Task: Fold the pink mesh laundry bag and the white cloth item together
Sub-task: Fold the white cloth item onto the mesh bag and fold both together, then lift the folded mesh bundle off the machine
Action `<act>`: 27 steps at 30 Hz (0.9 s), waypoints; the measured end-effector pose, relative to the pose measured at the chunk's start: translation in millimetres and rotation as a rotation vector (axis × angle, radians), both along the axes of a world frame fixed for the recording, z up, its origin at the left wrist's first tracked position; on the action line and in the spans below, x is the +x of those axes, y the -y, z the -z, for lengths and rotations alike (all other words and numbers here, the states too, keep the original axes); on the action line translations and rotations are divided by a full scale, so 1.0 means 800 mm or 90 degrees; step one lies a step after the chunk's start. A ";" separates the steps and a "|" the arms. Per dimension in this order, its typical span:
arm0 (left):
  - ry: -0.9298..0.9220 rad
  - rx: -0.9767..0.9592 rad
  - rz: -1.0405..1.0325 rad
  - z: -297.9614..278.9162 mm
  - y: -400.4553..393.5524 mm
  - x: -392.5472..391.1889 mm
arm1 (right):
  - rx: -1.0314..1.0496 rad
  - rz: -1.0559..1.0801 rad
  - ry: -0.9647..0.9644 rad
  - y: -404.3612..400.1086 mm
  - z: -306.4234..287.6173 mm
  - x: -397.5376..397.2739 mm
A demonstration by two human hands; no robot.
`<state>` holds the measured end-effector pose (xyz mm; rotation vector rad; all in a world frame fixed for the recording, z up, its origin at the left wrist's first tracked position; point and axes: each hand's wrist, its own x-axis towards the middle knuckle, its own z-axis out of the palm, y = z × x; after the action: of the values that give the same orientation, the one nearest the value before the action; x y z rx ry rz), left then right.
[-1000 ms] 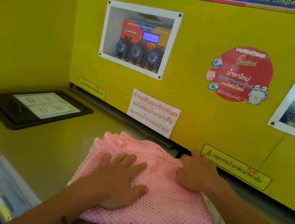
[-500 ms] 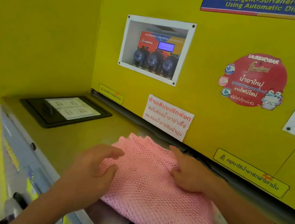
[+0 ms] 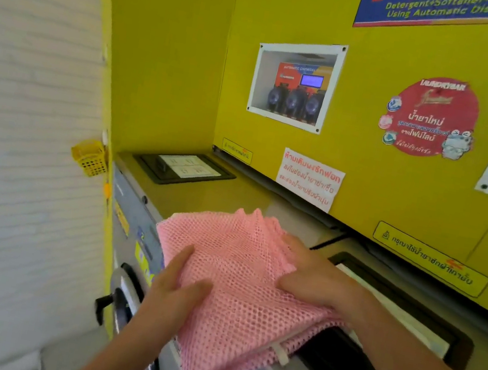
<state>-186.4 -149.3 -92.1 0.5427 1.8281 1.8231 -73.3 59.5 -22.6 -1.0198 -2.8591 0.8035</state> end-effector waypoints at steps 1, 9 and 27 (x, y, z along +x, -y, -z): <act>-0.028 -0.009 -0.022 -0.003 -0.001 0.009 | -0.013 -0.016 -0.020 0.007 0.002 0.004; -0.009 0.065 -0.087 -0.014 0.064 0.051 | -0.079 -0.131 -0.138 0.084 -0.007 0.041; -0.149 -0.057 -0.042 0.213 0.337 -0.036 | -0.196 -0.088 -0.236 0.356 0.311 -0.027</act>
<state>-215.0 -419.1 -262.5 0.6942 2.0937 1.7723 -94.9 -225.5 -271.2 -0.6073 -2.5568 1.3189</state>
